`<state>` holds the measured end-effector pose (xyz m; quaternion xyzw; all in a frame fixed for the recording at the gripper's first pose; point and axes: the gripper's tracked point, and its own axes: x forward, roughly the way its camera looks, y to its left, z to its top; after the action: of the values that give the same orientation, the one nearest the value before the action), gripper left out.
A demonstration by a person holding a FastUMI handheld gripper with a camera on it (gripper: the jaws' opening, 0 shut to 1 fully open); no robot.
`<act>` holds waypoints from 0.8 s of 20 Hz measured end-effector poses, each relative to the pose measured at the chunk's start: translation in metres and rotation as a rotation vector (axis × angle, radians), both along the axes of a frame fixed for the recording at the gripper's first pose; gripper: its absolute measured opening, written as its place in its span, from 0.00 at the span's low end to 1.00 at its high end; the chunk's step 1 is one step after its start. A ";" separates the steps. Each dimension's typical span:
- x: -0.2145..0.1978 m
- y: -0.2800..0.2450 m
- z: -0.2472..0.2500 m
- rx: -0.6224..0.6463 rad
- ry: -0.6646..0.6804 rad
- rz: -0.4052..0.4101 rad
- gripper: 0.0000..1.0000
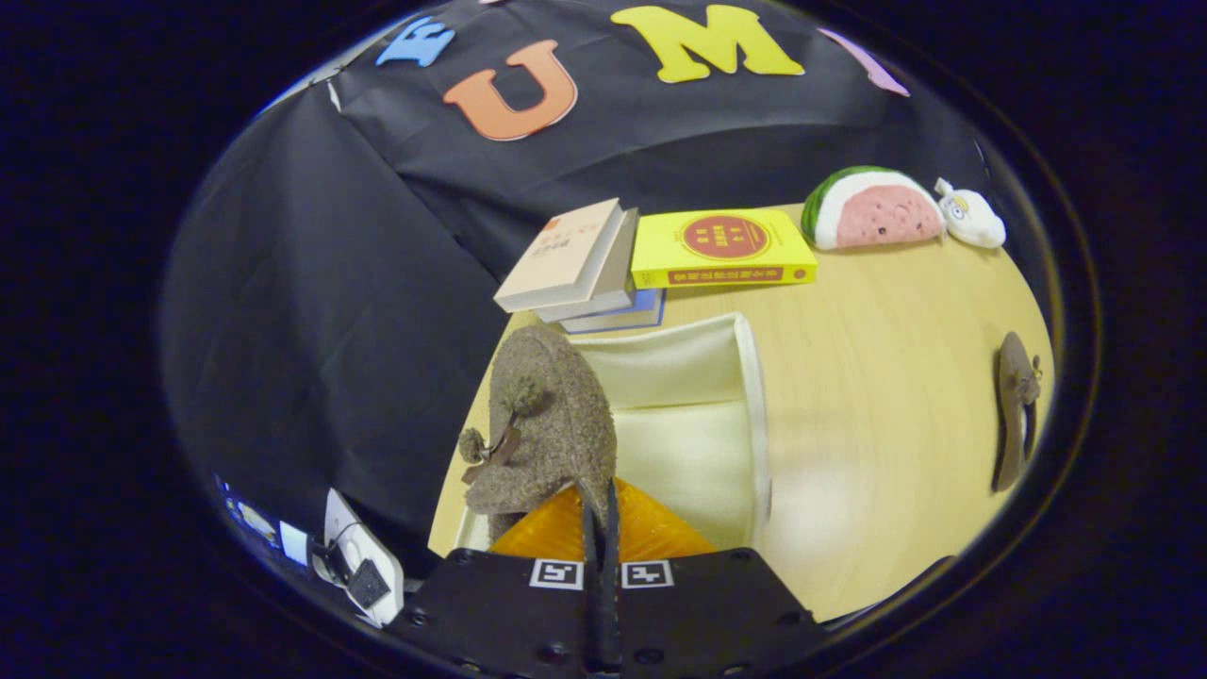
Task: Open the storage box then place both shoes into the box .Put the left shoe in first, then the right shoe, with the right side of both shoes facing outward in a uniform manner.
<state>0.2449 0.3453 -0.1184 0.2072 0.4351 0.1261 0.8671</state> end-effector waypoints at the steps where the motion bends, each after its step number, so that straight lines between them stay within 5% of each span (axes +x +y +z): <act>1: 0.001 0.002 -0.007 0.004 0.023 -0.029 0.00; 9: 0.000 0.036 -0.042 -0.076 0.108 -0.036 0.04; 16: -0.004 0.052 -0.027 -0.030 0.058 0.029 0.33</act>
<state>0.2412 0.3973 -0.1452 0.1914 0.4648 0.1260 0.8552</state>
